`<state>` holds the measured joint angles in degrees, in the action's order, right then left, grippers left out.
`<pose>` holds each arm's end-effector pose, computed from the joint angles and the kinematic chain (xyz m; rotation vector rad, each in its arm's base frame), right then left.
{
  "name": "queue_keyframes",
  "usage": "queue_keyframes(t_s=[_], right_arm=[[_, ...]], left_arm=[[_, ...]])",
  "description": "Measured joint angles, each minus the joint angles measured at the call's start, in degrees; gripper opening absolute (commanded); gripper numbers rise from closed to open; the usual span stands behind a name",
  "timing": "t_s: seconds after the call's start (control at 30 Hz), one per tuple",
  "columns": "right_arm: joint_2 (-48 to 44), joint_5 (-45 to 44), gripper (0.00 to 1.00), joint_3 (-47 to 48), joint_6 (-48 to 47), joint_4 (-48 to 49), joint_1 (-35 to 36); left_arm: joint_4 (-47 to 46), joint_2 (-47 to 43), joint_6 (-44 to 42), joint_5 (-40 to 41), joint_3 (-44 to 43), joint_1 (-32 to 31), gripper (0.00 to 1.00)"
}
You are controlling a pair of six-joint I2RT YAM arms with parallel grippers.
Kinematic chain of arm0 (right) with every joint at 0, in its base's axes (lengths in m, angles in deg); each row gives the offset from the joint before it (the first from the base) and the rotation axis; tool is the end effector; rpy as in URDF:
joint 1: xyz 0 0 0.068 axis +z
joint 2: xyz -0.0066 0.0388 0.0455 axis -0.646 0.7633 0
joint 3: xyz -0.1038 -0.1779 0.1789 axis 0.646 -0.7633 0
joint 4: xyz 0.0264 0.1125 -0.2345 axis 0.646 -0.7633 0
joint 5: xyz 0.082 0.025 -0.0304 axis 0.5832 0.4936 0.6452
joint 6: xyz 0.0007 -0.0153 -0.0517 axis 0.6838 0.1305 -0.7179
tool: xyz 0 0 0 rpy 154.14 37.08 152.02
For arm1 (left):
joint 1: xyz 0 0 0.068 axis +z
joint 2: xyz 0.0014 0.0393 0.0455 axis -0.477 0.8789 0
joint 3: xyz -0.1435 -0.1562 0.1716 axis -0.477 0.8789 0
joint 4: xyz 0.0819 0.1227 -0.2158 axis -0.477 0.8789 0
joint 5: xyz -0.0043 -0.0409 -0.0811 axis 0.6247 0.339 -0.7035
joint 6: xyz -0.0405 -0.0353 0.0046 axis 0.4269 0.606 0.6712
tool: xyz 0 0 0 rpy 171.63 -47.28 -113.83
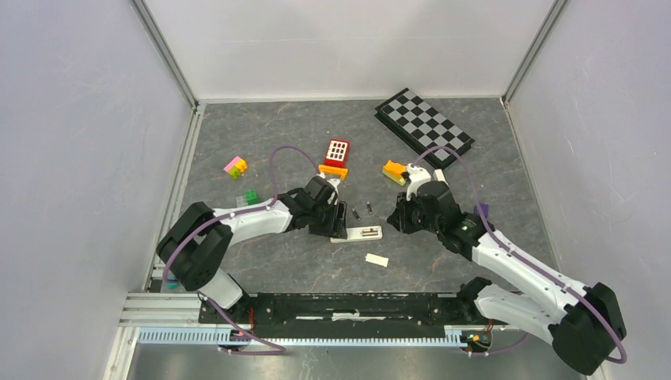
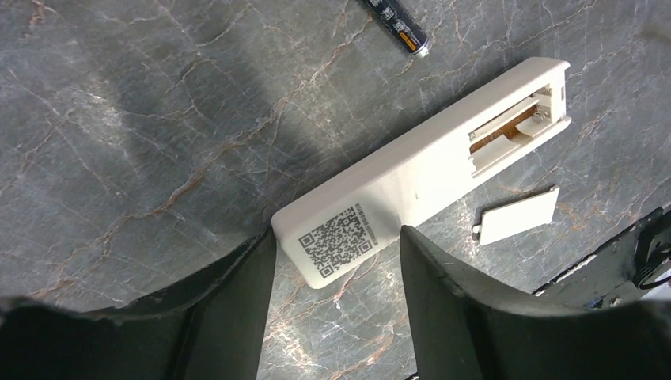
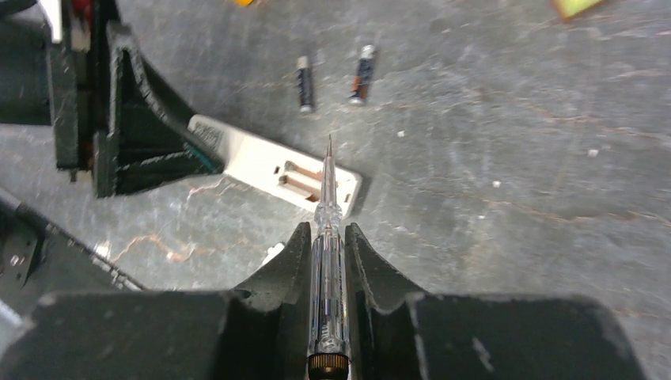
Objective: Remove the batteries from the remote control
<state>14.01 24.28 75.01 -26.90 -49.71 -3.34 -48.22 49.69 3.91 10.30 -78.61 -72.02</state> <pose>0.1669 0.1288 0.2334 -0.2802 2.3101 0.6525 0.2123 -0.2094 0.1596 0.3808 2.6811 -0.6402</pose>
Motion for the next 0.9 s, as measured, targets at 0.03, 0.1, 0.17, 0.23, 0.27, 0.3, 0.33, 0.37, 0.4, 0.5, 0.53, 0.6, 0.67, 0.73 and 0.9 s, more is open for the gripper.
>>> queue_keyframes(t_s=[0.03,0.1,0.17,0.23,0.27,0.3,0.33,0.37,0.4,0.5,0.53,0.6,0.67,0.73,0.9], right_arm=[[-0.9,-1.7,0.00,-0.2,0.0,0.0,0.0],[-2.8,-5.2,0.00,-1.0,0.0,0.0,0.0],[-4.5,-9.6,0.00,-2.5,0.3,0.5,0.0],[-6.4,-14.5,0.00,-4.7,1.2,0.7,0.0],[-7.3,-17.4,0.00,-6.2,2.0,1.0,0.0],[-8.1,-20.3,0.00,-8.1,2.8,1.1,0.0],[-8.7,-22.3,0.00,-9.6,3.6,1.1,0.0],[-9.2,-24.1,0.00,-11.5,4.2,1.5,-0.1],[-9.9,-25.2,0.00,-13.7,4.6,2.4,-0.2],[-13.7,-26.4,0.00,-20.2,6.4,8.6,-0.4],[-15.3,-26.4,0.00,-22.3,7.1,11.0,-0.5],[-17.7,-26.6,0.00,-26.4,8.7,16.0,-0.9],[-19.2,-26.9,0.02,-29.7,10.3,20.3,-1.4],[-19.5,-26.9,0.05,-32.0,11.6,24.0,-1.7],[-16.0,-26.3,0.11,-32.9,11.3,29.1,-2.1]], left_arm=[[-0.1,-0.1,0.0,0.0,0.0,-0.1,0.69],[-0.1,-0.3,0.0,0.3,0.0,-0.2,0.72],[-0.1,-0.7,0.0,0.7,0.0,-0.3,0.75],[-0.1,-1.6,-0.1,1.2,0.0,-0.3,0.77],[-0.1,-2.3,-0.1,1.4,0.0,-0.3,0.78],[-0.2,-3.1,-0.1,1.5,0.0,-0.3,0.78],[-0.3,-3.8,-0.1,1.6,0.0,-0.3,0.79],[-0.4,-4.5,-0.1,1.8,0.0,-0.3,0.79],[-0.6,-5.2,-0.1,2.1,0.0,-0.3,0.80],[-0.8,-7.1,0.0,3.0,0.2,-0.3,0.81],[-1.0,-8.0,0.0,3.2,0.4,-0.3,0.82],[-1.3,-9.2,-0.1,3.9,0.9,-0.3,0.83],[-1.4,-10.2,0.0,4.4,1.4,-0.3,0.85],[-1.6,-11.0,0.0,4.6,2.0,-0.3,0.86],[-1.6,-11.7,0.0,5.4,2.6,-0.3,0.92]])
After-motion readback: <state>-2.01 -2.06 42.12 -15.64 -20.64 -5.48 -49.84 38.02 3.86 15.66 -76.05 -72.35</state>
